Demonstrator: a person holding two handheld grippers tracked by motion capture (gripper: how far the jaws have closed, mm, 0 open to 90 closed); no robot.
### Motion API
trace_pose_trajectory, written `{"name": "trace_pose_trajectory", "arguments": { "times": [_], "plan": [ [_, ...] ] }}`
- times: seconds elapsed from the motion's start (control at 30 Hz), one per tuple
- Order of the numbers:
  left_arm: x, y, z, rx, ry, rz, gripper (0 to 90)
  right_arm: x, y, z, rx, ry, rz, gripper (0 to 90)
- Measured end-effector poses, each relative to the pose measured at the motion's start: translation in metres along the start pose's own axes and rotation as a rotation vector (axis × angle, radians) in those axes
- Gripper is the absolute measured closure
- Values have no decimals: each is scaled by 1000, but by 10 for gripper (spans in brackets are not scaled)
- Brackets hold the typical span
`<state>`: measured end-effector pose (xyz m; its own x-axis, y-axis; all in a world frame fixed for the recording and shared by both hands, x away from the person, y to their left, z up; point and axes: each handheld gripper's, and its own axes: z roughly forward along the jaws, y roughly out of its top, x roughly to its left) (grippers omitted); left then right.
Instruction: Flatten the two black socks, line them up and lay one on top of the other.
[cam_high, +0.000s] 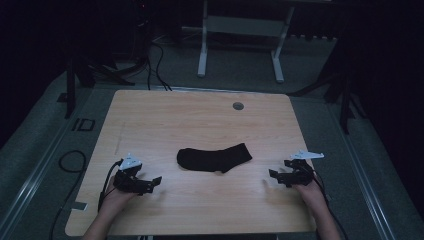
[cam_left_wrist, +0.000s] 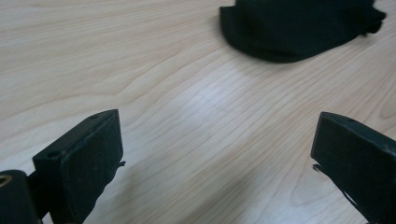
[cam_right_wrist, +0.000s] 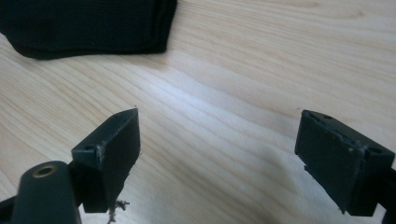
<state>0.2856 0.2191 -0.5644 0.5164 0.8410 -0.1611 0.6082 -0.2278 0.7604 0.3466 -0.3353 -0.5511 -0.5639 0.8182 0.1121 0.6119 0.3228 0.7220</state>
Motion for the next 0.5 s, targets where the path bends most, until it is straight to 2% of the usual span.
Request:
{"name": "trace_pose_trajectory", "arguments": {
  "times": [0.13, 0.2, 0.5],
  "plan": [
    [1, -3, -4, -8, 17, 2, 25, -2, -5, -4, -1, -23, 10, 141],
    [2, -7, -7, -27, 34, -2, 26, -4, -8, -9, -18, -32, 26, 142],
    [12, -19, -25, -49, 68, -46, 26, -12, -19, -27, -35, -70, 54, 142]
  ]
}}
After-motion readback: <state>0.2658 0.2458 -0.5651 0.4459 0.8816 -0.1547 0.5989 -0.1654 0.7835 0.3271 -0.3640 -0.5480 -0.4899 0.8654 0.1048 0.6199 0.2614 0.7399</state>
